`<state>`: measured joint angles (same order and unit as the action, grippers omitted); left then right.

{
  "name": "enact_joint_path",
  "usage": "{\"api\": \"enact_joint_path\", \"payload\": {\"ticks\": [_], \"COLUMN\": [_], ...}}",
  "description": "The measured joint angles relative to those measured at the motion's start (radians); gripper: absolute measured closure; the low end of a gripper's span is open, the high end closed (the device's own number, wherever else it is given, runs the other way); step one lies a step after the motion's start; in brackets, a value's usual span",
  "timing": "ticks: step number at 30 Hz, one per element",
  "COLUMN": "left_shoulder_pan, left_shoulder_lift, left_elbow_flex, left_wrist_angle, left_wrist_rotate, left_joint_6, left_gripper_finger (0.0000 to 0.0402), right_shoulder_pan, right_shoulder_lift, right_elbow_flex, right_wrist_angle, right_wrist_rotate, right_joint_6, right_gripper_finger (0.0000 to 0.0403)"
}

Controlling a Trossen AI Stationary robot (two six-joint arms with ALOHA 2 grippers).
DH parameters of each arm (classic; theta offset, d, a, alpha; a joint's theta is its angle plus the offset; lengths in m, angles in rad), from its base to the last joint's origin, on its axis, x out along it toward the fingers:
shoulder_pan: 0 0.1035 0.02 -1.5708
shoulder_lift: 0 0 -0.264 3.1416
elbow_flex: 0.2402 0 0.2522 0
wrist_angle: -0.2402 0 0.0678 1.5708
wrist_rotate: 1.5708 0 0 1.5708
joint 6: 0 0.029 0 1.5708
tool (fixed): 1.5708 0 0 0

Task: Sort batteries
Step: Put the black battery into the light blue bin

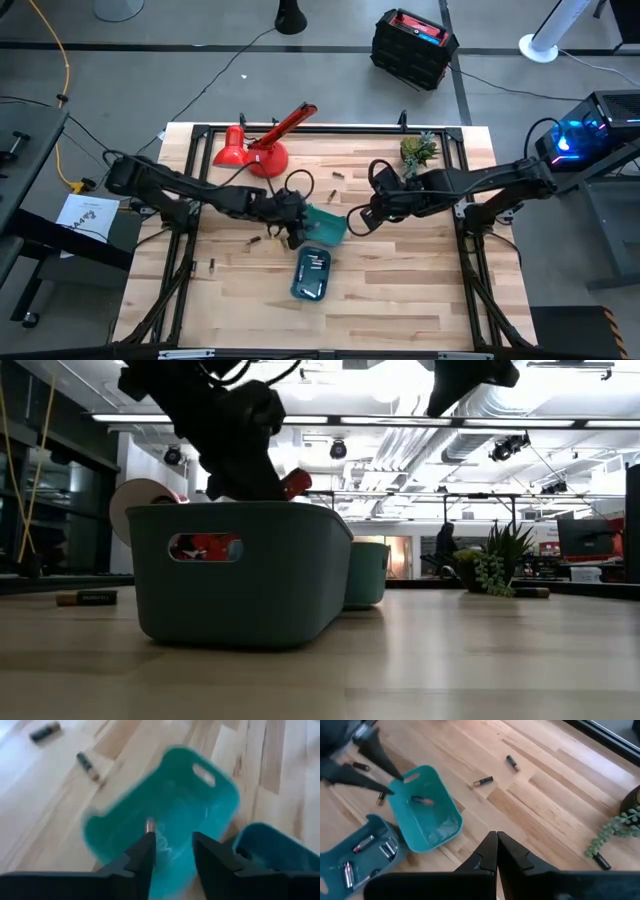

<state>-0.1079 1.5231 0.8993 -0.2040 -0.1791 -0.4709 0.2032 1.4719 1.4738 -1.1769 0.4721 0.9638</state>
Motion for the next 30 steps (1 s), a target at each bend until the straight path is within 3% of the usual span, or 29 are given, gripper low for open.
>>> {"api": "enact_joint_path", "payload": {"ticks": [4,7,9,12,14,19,25,30], "left_shoulder_pan": [0.01,-0.008,-0.05,-0.149,-0.203,-0.217,-0.152,-0.112], "left_shoulder_lift": [-0.069,-0.145,-0.193,-0.255,-0.282,-0.299,-0.259,-0.209], "left_elbow_flex": [0.0,0.003,0.0,-0.044,-0.098,-0.218,-0.28,-0.28], "left_wrist_angle": [-0.048,-0.191,-0.362,-0.609,-0.707,-0.679,-0.488,-0.448], "left_wrist_rotate": [0.093,0.148,0.126,-0.01,-0.044,0.016,0.123,0.122], "left_joint_6": [-0.047,-0.119,-0.19,-0.341,-0.47,-0.554,-0.415,-0.293], "left_gripper_finger": [0.0232,0.0212,0.0206,0.0205,0.0206,0.0208,0.0208,0.0208], "right_shoulder_pan": [0.002,0.0,0.0,0.0,0.0,0.0,0.0,0.0], "right_shoulder_lift": [0.01,0.014,0.018,0.019,0.019,0.019,0.019,0.019], "right_elbow_flex": [0.0,0.0,0.0,0.0,0.0,0.0,0.0,0.0], "right_wrist_angle": [-0.002,-0.002,-0.002,-0.001,0.004,0.04,0.067,0.067], "right_wrist_rotate": [0.009,0.017,0.024,0.033,0.034,0.055,0.056,0.051], "right_joint_6": [-0.004,-0.022,-0.027,-0.03,-0.038,-0.061,-0.092,-0.093], "right_gripper_finger": [0.0403,0.0403,0.0403,0.0403,0.0403,0.0403,0.0403,0.0403]}}
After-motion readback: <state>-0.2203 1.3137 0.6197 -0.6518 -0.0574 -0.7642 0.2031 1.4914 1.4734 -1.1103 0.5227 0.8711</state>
